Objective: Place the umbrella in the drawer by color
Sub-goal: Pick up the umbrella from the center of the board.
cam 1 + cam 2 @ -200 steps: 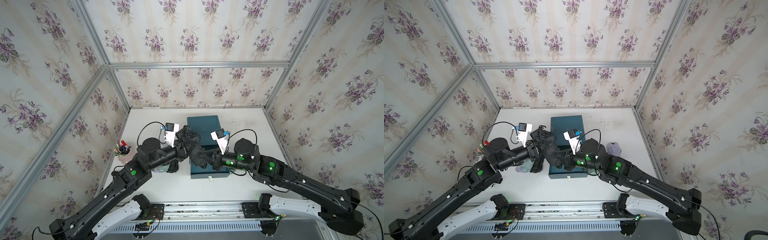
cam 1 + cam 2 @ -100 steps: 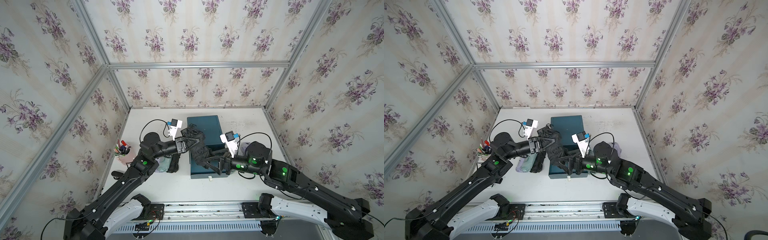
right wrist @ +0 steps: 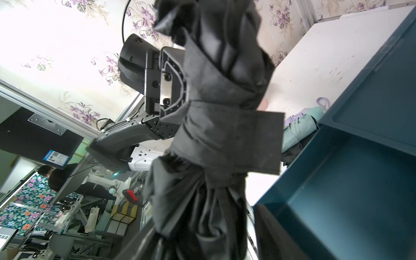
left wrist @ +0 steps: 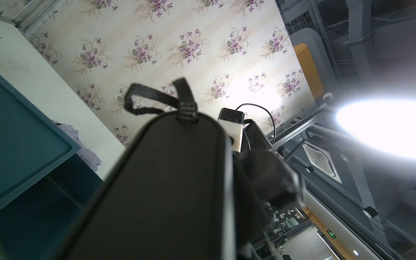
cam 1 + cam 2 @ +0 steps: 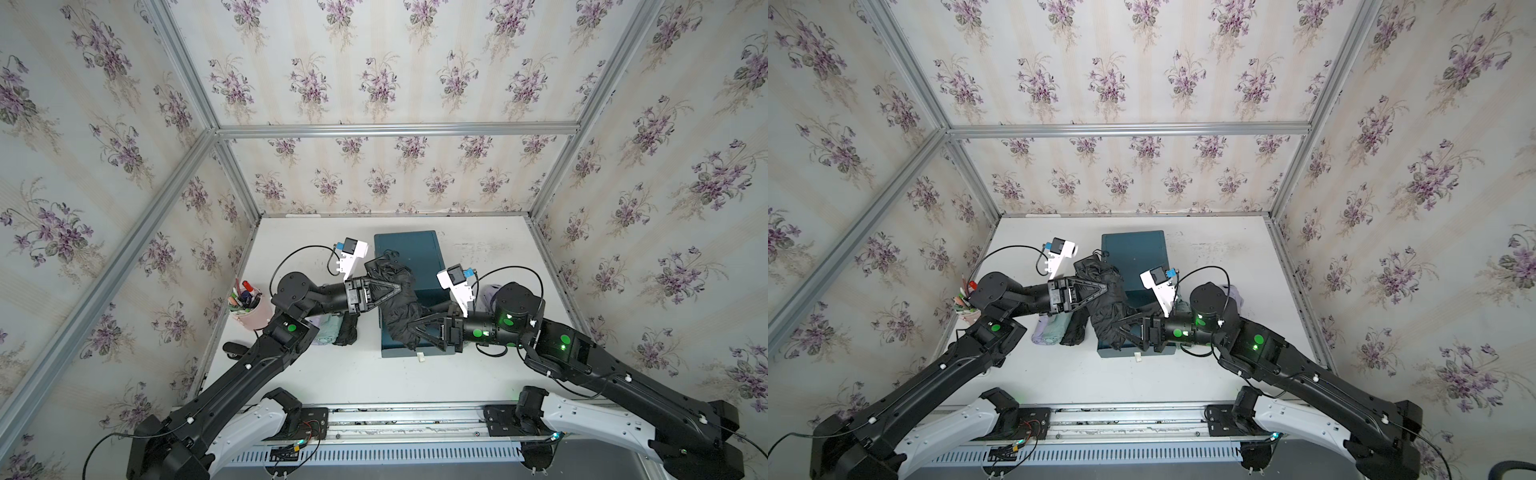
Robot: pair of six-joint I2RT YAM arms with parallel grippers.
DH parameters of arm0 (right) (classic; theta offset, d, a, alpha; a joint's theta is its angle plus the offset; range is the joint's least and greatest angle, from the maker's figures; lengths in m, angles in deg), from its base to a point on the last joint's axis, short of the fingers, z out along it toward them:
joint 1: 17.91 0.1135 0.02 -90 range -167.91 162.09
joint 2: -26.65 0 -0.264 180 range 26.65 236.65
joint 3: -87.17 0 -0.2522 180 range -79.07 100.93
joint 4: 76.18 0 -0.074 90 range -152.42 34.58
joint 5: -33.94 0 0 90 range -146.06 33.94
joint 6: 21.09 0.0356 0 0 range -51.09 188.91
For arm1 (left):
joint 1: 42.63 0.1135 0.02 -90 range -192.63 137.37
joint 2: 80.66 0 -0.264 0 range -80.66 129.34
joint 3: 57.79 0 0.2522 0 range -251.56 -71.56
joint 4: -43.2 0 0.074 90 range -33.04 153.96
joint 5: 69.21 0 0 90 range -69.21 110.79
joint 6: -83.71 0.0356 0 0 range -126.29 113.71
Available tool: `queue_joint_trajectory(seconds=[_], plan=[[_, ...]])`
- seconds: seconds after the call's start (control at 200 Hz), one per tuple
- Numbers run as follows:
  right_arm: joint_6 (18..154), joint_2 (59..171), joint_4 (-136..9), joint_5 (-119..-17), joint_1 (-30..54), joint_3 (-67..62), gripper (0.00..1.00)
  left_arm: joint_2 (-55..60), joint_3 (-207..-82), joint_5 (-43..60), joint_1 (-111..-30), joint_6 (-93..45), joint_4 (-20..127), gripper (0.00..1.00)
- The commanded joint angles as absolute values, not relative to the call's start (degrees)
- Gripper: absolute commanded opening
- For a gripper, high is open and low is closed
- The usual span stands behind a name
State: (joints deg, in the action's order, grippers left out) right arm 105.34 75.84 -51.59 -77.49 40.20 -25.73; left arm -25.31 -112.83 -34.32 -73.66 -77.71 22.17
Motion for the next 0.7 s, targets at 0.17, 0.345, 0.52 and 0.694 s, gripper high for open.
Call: queue_joint_trajectory(seconds=[0.17,0.345,0.52,0.694], plan=[[106.20,75.53,-52.91,-77.27,40.19,-25.39,0.00,-27.85,-115.31,-29.84,-73.82,-63.81,39.03,0.74],[108.72,75.59,-40.95,-66.71,40.19,-20.17,0.00,-32.56,-125.95,2.78,-74.36,-46.03,80.14,1.00],[116.90,78.85,-26.21,-64.32,40.28,-14.44,0.00,-34.35,-126.95,19.73,-74.15,-42.09,85.15,1.00],[121.73,80.32,-19.53,-66.84,42.63,-12.54,0.00,-26.36,-133.82,15.83,-74.18,-38.58,89.48,1.00]])
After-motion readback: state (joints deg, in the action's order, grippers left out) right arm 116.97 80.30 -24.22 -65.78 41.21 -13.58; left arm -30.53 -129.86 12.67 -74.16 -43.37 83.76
